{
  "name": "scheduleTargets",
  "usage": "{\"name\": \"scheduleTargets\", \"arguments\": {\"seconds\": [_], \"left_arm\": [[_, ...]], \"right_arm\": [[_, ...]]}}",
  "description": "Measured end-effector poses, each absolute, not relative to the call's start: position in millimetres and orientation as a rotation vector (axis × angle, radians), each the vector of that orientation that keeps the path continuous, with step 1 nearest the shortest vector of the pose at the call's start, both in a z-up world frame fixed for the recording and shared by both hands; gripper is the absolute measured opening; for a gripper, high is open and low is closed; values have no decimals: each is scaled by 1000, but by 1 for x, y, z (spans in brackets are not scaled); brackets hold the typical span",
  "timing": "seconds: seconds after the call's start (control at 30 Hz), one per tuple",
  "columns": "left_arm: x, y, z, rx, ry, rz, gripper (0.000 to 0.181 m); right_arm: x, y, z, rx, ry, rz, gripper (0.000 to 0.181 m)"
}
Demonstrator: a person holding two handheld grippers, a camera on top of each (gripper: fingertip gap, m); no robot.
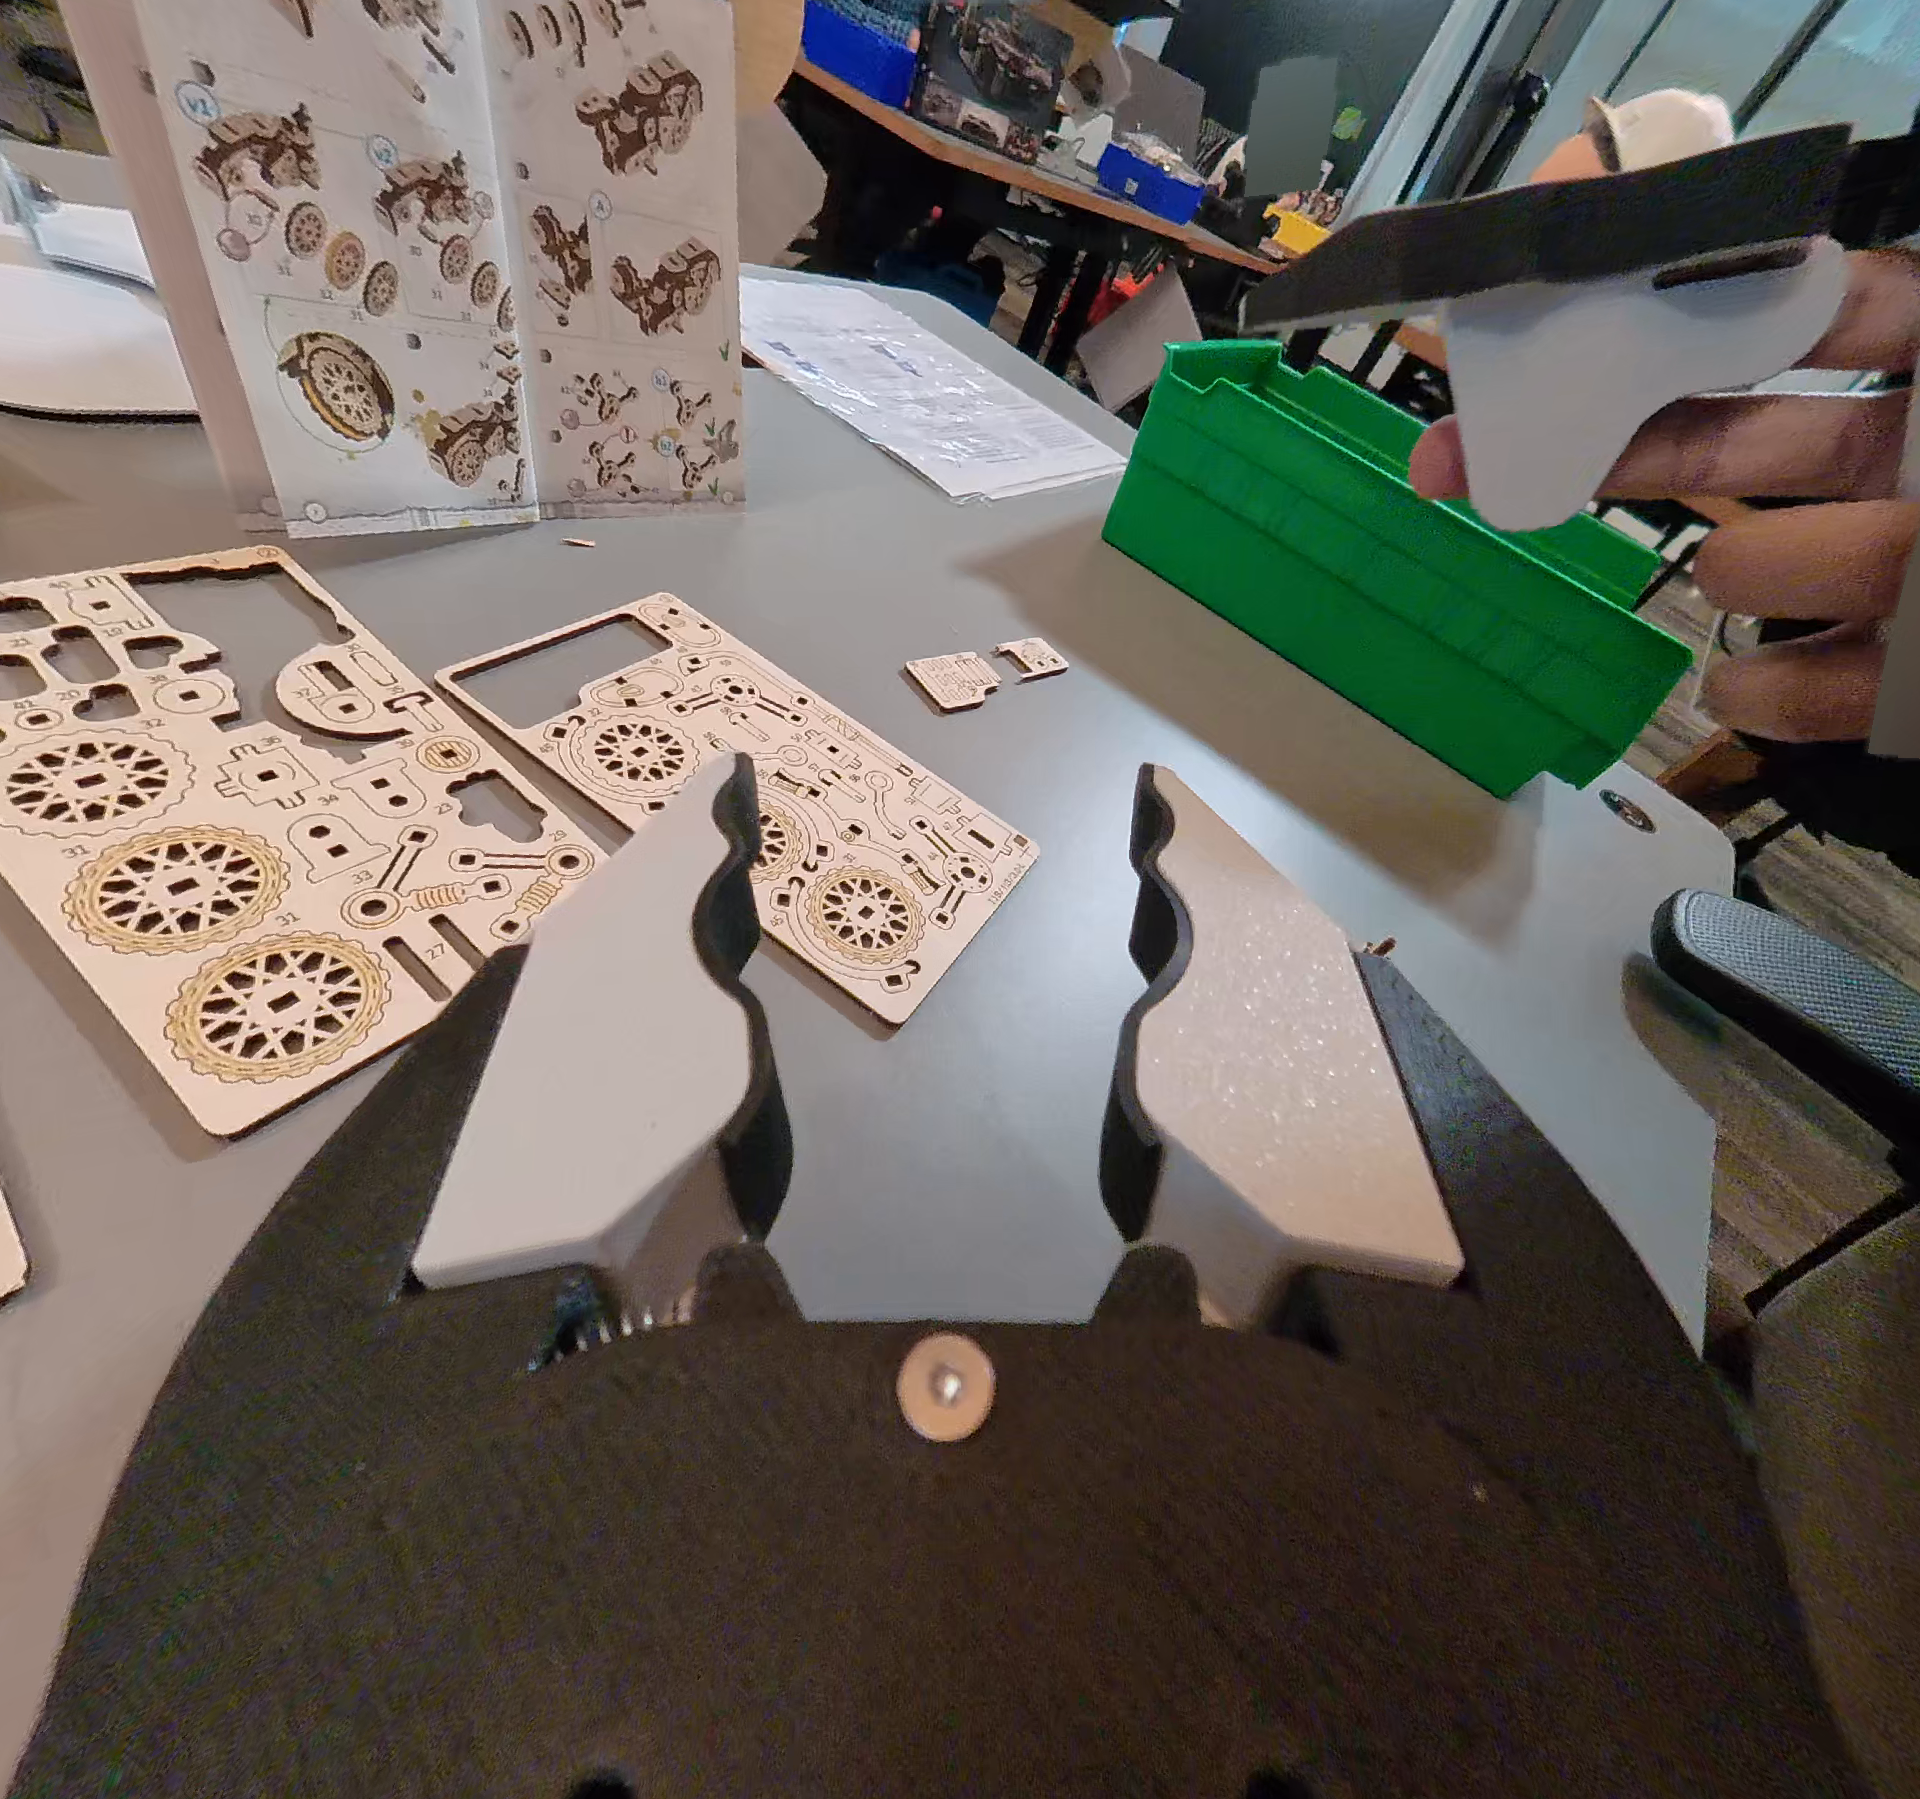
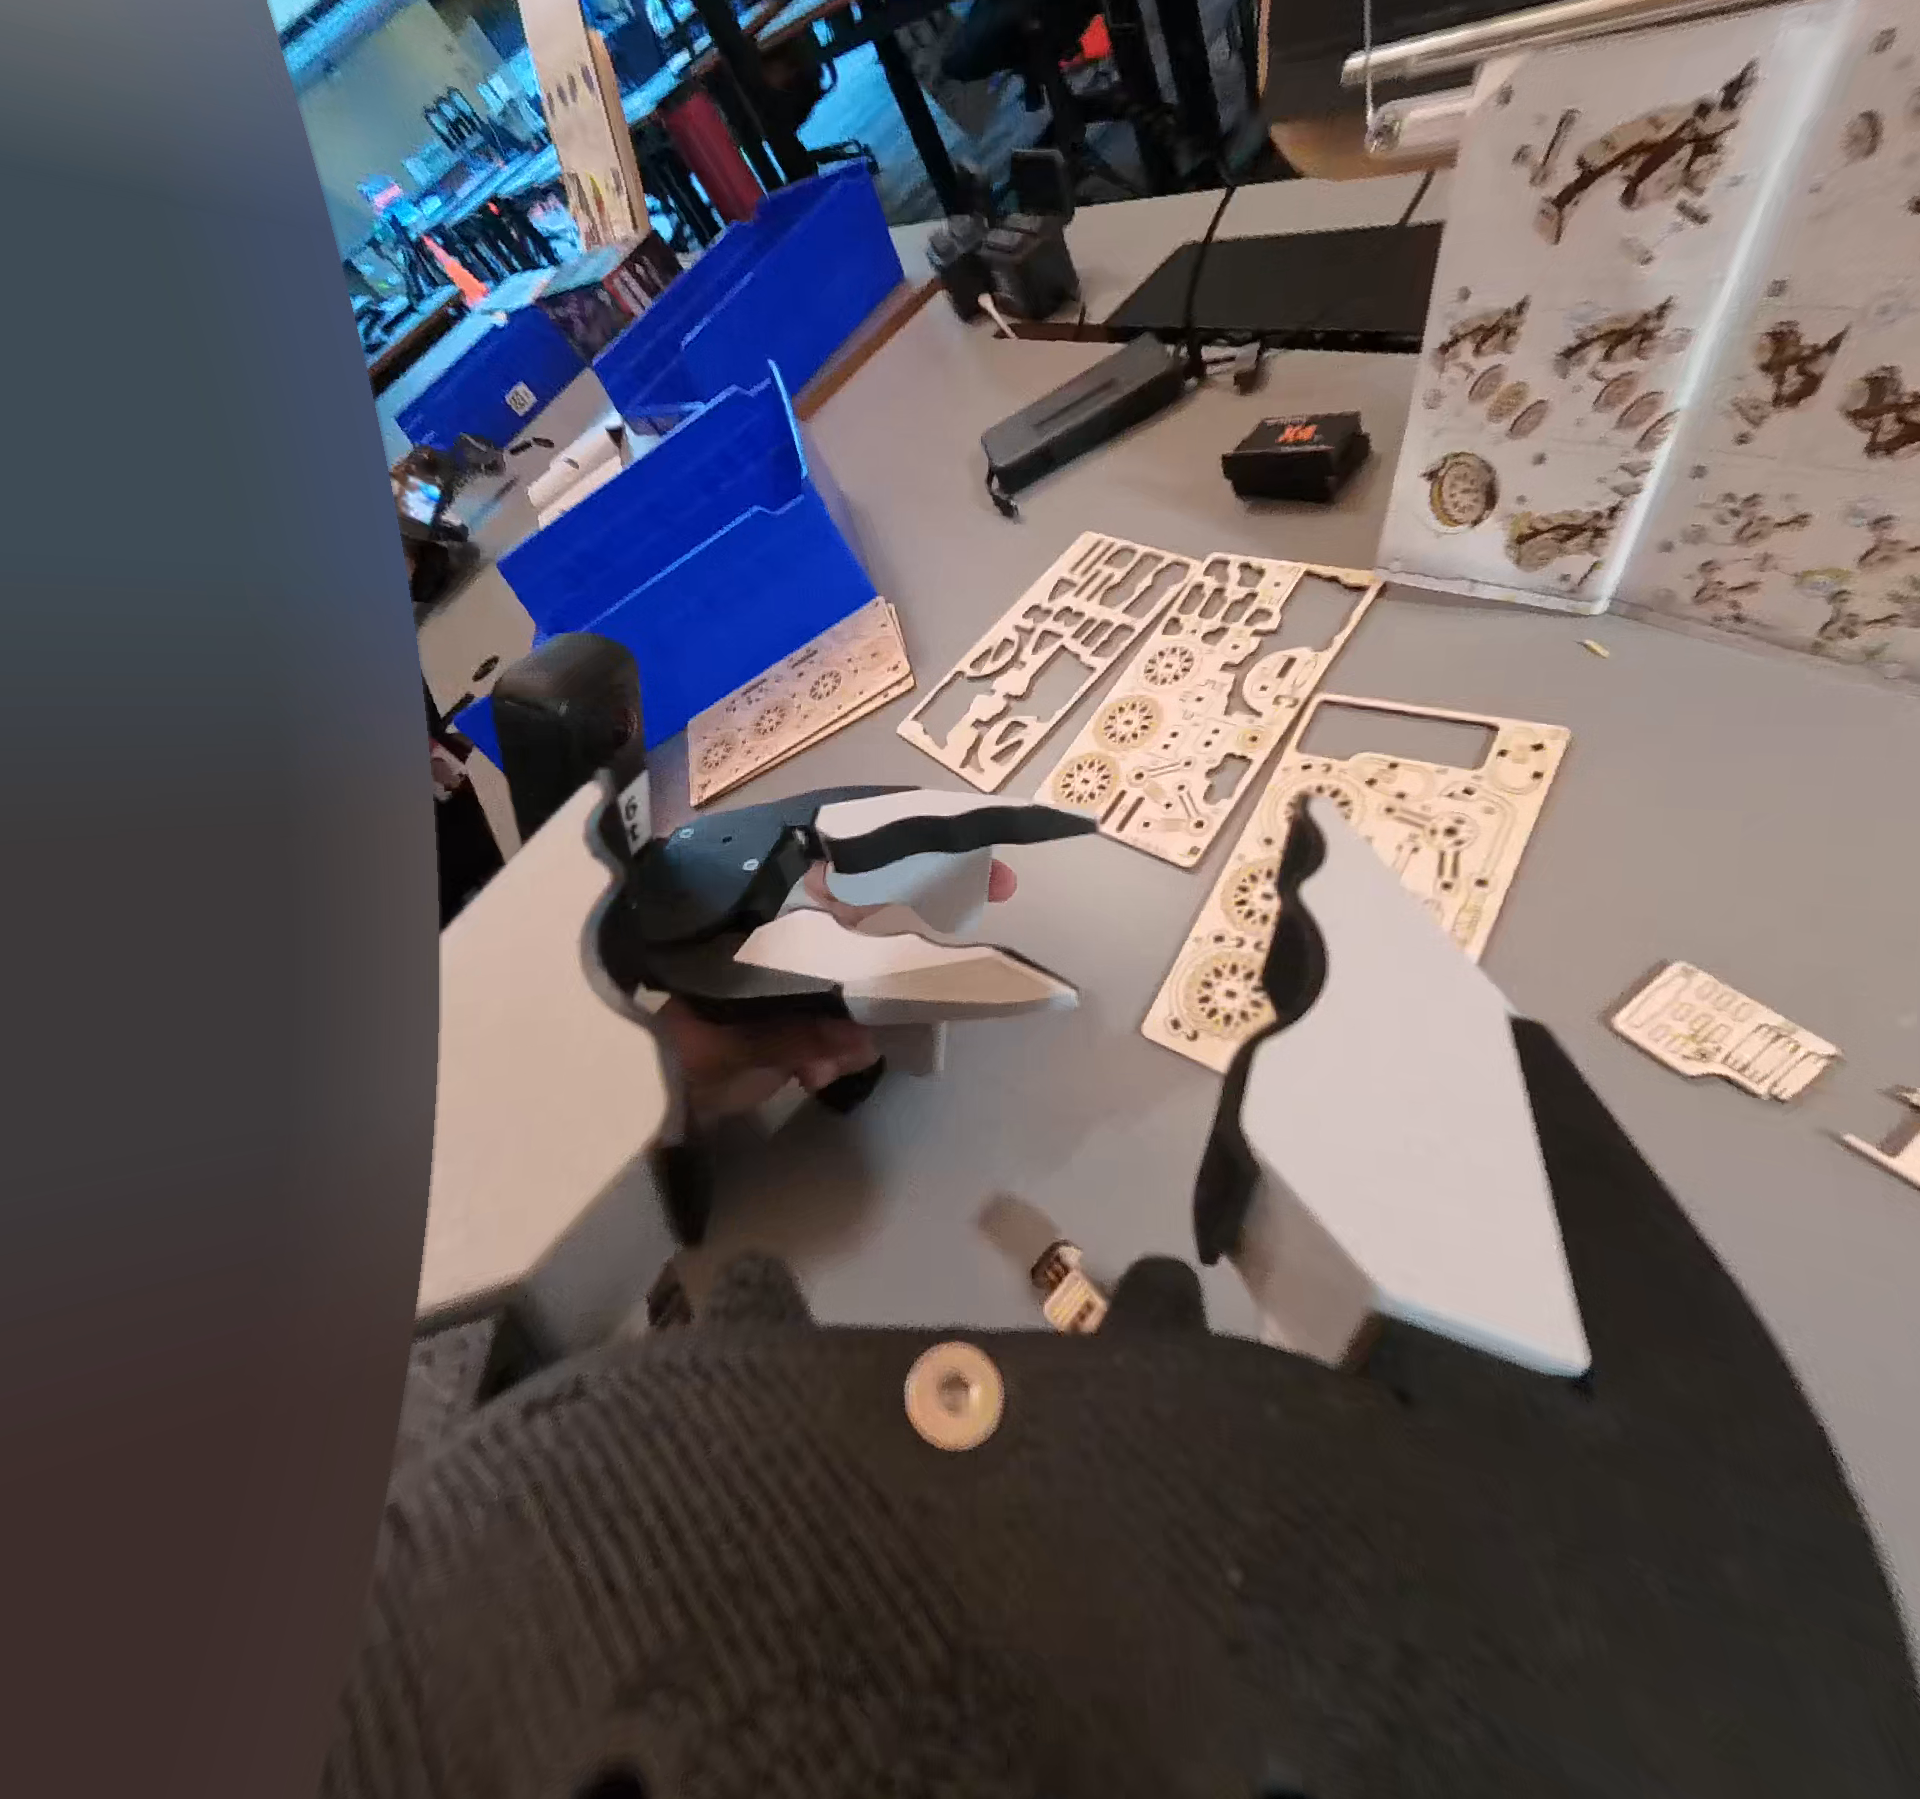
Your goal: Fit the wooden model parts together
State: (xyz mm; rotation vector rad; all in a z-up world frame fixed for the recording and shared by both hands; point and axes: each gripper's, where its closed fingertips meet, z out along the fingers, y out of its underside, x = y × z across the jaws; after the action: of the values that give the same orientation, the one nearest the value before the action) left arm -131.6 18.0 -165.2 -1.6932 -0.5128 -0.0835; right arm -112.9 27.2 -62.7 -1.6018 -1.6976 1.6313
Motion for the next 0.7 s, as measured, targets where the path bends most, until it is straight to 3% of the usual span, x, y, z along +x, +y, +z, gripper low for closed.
{"name": "scheduleTargets", "arguments": {"seconds": [0.7], "left_arm": [[-128,20,-173,-1731,-498,-91,71]], "right_arm": [[-107,22,-50,-1537,-1689,1736,125]]}}
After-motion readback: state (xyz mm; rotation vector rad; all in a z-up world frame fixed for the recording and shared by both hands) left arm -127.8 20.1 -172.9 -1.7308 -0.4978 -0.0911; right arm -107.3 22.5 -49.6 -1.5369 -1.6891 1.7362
